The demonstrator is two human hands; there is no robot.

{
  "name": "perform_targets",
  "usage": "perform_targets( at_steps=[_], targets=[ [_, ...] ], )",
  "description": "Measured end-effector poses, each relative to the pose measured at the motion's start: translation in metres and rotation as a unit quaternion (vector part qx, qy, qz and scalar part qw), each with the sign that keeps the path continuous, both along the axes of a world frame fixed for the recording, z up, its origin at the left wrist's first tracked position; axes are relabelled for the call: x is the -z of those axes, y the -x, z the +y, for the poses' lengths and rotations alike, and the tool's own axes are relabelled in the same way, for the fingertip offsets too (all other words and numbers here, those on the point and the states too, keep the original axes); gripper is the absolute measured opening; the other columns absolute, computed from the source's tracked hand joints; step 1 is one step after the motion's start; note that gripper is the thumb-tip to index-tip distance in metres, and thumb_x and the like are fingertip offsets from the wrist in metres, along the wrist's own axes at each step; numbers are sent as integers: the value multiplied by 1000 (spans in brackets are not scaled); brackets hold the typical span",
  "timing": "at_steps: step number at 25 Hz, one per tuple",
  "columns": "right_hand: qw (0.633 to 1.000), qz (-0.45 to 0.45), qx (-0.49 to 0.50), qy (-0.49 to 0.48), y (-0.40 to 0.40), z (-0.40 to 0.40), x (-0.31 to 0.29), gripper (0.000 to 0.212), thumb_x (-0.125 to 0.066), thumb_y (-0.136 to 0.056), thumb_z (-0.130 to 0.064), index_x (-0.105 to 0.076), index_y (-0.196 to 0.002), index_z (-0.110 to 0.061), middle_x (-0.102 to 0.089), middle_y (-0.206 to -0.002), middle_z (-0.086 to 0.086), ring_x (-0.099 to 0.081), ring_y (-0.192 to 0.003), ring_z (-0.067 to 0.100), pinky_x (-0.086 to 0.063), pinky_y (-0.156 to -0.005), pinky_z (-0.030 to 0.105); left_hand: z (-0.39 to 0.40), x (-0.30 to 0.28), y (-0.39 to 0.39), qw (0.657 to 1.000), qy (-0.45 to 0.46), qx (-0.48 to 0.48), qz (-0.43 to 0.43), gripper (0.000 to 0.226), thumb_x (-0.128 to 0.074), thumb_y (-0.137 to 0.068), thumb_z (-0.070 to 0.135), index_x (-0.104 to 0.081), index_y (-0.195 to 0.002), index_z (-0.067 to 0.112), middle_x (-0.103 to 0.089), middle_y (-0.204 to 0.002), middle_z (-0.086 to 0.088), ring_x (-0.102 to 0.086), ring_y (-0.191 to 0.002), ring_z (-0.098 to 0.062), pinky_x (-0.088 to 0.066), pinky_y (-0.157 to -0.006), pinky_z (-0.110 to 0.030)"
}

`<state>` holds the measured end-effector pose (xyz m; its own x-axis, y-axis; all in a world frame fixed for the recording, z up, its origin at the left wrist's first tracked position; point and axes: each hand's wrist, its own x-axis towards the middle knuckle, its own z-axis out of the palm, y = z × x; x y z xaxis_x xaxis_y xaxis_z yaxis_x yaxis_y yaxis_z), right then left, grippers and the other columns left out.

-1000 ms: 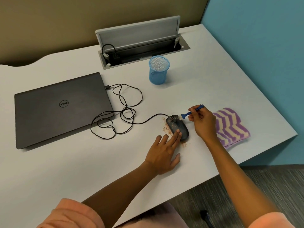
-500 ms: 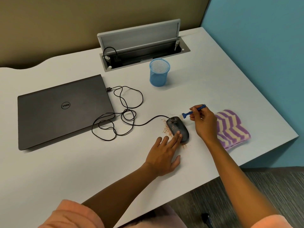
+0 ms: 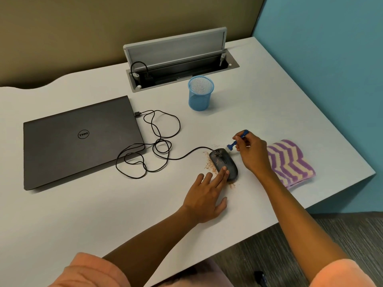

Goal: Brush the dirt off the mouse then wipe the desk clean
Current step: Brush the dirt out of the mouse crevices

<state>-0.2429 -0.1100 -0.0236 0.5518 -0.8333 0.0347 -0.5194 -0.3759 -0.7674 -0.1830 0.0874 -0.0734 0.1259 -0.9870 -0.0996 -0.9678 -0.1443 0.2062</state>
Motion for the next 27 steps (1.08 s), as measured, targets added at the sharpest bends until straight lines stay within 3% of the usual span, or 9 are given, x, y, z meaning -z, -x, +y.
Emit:
perform_targets(
  at_steps=[4,9,14,19,24,27],
  targets=[
    [1000,-4,-2,-17,-1,0,-2,20,-55,-98,-27,-67,-108,-14,-72,-98,6,-69,-82,16,-58,-82,32,0,-1,-2,1000,2,0,-1,78,-26,-103,58,1,-164,16,-14,-170,-9,-43,-125,-29,-32,-109,-43],
    [1000,8,-22,-13,-17,3,-3,24,-56,-97,-28,-69,-110,-12,-74,-102,9,-70,-91,24,-57,-88,36,0,0,-1,1000,8,4,-3,79,-27,-103,58,-1,-164,16,-14,-170,-8,-45,-122,-29,-34,-107,-43],
    [993,94,-26,73,-21,2,1,22,-55,-97,-30,-67,-105,-14,-71,-91,5,-59,-72,14,-46,-70,24,1,2,-2,1000,19,5,-4,78,-28,-102,58,-5,-164,15,-18,-169,-9,-48,-119,-29,-37,-104,-43],
    [997,66,-22,17,-39,4,-3,23,-55,-98,-27,-68,-110,-13,-73,-97,9,-68,-84,22,-54,-81,29,1,2,-4,1000,24,9,-5,78,-28,-102,58,-7,-163,15,-20,-168,-9,-48,-118,-29,-38,-103,-42],
    [990,113,2,82,-26,7,-1,25,-50,-99,-33,-66,-101,-12,-62,-78,-1,-59,-68,15,-43,-65,25,1,1,-2,1000,25,8,-2,79,-28,-102,58,-6,-164,15,-20,-168,-9,-47,-118,-28,-37,-103,-42],
    [994,99,8,44,-29,7,1,25,-52,-99,-30,-68,-106,-12,-70,-88,7,-67,-76,22,-50,-70,28,1,1,-3,1000,27,6,0,79,-30,-102,58,-8,-164,15,-21,-168,-9,-48,-117,-28,-38,-103,-41]
  ],
)
